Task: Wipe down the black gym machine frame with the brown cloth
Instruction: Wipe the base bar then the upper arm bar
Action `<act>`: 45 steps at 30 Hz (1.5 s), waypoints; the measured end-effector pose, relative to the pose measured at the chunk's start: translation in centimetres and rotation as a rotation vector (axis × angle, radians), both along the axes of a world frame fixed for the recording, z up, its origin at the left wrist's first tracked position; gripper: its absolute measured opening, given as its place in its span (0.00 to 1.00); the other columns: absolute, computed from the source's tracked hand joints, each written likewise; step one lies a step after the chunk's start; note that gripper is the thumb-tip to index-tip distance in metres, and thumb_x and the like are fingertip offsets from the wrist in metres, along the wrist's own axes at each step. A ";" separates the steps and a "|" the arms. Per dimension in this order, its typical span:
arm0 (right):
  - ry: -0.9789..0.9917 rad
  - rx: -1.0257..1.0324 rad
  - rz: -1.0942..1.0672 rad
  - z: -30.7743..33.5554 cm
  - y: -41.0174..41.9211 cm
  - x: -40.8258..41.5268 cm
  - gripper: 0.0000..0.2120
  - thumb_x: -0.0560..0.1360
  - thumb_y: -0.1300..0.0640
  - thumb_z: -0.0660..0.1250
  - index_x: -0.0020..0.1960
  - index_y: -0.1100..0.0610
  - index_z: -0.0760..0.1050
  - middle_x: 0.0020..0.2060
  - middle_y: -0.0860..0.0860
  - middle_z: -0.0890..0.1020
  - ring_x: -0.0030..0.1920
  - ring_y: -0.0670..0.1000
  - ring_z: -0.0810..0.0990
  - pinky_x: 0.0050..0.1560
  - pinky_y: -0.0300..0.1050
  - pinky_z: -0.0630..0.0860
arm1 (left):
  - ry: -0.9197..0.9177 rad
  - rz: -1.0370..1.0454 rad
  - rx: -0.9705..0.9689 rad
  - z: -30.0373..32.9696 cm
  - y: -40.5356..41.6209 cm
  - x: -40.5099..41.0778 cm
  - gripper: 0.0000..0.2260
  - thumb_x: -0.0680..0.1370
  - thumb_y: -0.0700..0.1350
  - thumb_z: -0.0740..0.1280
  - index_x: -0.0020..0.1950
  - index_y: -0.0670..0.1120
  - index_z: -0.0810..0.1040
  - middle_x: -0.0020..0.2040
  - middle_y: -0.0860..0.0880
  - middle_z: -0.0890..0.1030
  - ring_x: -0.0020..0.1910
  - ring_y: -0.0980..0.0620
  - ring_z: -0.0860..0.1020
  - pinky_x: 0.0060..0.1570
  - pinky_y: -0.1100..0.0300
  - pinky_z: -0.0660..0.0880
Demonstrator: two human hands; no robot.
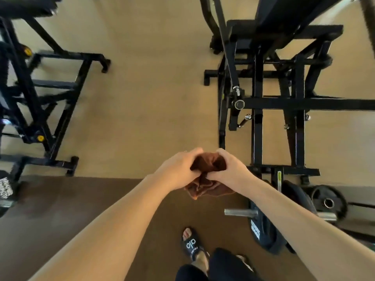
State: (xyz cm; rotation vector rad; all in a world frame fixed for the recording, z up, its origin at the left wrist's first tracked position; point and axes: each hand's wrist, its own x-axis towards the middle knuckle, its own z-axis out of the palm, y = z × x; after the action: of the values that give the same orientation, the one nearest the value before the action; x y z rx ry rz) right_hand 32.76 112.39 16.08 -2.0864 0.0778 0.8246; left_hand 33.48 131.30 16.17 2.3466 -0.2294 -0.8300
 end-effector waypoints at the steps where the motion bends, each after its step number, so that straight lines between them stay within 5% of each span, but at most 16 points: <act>1: -0.002 0.019 -0.036 0.1 0.2 0.5 0.16 0.73 0.56 0.77 0.56 0.51 0.74 0.48 0.47 0.82 0.50 0.47 0.81 0.51 0.44 0.77 | -0.016 -0.030 0.000 0.2 0.1 1.1 0.13 0.78 0.45 0.68 0.57 0.59 0.70 0.49 0.53 0.80 0.49 0.48 0.80 0.51 0.46 0.79; 6: -0.029 0.070 -0.206 -0.2 0.3 3.4 0.13 0.75 0.59 0.75 0.56 0.50 0.75 0.48 0.47 0.83 0.51 0.47 0.81 0.57 0.47 0.77 | -0.044 -0.188 -0.008 0.6 0.1 6.8 0.15 0.78 0.46 0.68 0.52 0.64 0.66 0.49 0.54 0.79 0.48 0.50 0.80 0.49 0.46 0.79; 9: -0.031 0.091 -0.303 -1.6 1.0 6.1 0.15 0.75 0.59 0.74 0.57 0.45 0.78 0.48 0.43 0.84 0.52 0.44 0.81 0.60 0.47 0.77 | -0.058 -0.242 0.017 0.0 0.5 10.3 0.12 0.79 0.48 0.68 0.53 0.63 0.67 0.51 0.53 0.80 0.48 0.49 0.80 0.49 0.46 0.79; 13: -0.011 0.187 -0.424 -4.1 4.3 11.1 0.17 0.73 0.62 0.73 0.60 0.49 0.80 0.49 0.46 0.86 0.53 0.47 0.83 0.64 0.52 0.78 | -0.089 -0.252 0.128 -1.8 2.8 15.9 0.10 0.80 0.50 0.67 0.59 0.59 0.69 0.52 0.51 0.79 0.47 0.48 0.80 0.48 0.46 0.80; 17: -0.012 0.253 -0.544 -6.2 6.7 15.7 0.17 0.76 0.64 0.71 0.63 0.51 0.79 0.51 0.47 0.85 0.54 0.45 0.82 0.60 0.42 0.79 | -0.109 -0.293 0.175 -3.2 4.0 22.0 0.10 0.81 0.48 0.67 0.61 0.56 0.72 0.52 0.53 0.78 0.48 0.49 0.79 0.47 0.50 0.79; 20: -0.030 0.262 -0.683 -7.2 6.6 18.0 0.16 0.76 0.64 0.71 0.59 0.48 0.80 0.49 0.43 0.84 0.51 0.39 0.81 0.47 0.27 0.76 | -0.123 -0.395 0.168 -4.1 2.7 26.2 0.11 0.80 0.47 0.67 0.62 0.55 0.73 0.51 0.54 0.76 0.52 0.48 0.78 0.50 0.49 0.78; 26: 0.006 0.234 -1.038 -10.1 5.3 19.8 0.20 0.74 0.65 0.69 0.53 0.39 0.79 0.49 0.41 0.84 0.52 0.41 0.82 0.49 0.35 0.76 | -0.051 -0.638 0.103 -8.7 -2.4 31.8 0.11 0.77 0.45 0.69 0.57 0.55 0.73 0.51 0.53 0.78 0.52 0.47 0.77 0.51 0.46 0.77; 32: 0.002 0.173 -1.397 -17.0 5.4 19.0 0.16 0.78 0.64 0.68 0.59 0.45 0.78 0.48 0.39 0.80 0.46 0.39 0.79 0.36 0.24 0.75 | 0.001 -0.884 0.087 -17.2 -7.3 33.5 0.13 0.78 0.45 0.69 0.60 0.54 0.73 0.54 0.50 0.80 0.55 0.46 0.79 0.55 0.47 0.78; 42: 0.013 0.137 -1.752 -37.8 4.6 13.4 0.12 0.82 0.58 0.68 0.61 0.45 0.76 0.51 0.41 0.80 0.49 0.40 0.79 0.34 0.23 0.72 | -0.005 -1.139 0.088 -38.1 -12.3 29.1 0.20 0.81 0.46 0.68 0.72 0.55 0.70 0.65 0.53 0.77 0.66 0.52 0.76 0.65 0.55 0.74; 45: 0.001 0.038 -1.808 -44.9 3.1 10.7 0.14 0.81 0.56 0.68 0.66 0.46 0.76 0.55 0.43 0.81 0.54 0.43 0.80 0.53 0.34 0.79 | -0.065 -1.193 0.113 -45.8 -14.5 27.5 0.24 0.82 0.49 0.67 0.76 0.56 0.65 0.72 0.52 0.74 0.70 0.51 0.73 0.69 0.49 0.73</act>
State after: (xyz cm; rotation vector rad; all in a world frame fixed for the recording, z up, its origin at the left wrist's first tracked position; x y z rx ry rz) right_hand 43.45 115.50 -28.85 -1.1545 1.5963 -0.3202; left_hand 61.01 116.76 -29.61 2.1922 -1.7378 -1.2759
